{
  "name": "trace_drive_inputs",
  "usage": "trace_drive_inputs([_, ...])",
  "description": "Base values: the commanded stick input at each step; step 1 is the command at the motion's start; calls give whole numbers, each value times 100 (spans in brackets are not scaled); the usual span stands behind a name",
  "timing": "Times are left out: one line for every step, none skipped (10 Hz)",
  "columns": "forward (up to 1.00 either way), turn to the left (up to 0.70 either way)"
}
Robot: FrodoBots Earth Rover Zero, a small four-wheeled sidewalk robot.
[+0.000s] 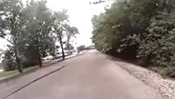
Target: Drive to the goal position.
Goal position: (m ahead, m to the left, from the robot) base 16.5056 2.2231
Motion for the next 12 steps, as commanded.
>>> trace_drive_inputs([60, 0])
trace_drive_inputs([60, 0])
trace_drive_inputs([60, 0])
trace_drive_inputs([60, 0])
trace_drive_inputs([60, 0])
trace_drive_inputs([60, 0])
trace_drive_inputs([60, 0])
trace_drive_inputs([60, 0])
trace_drive_inputs([60, 0])
trace_drive_inputs([60, 0])
trace_drive_inputs([60, 0])
trace_drive_inputs([60, 0])
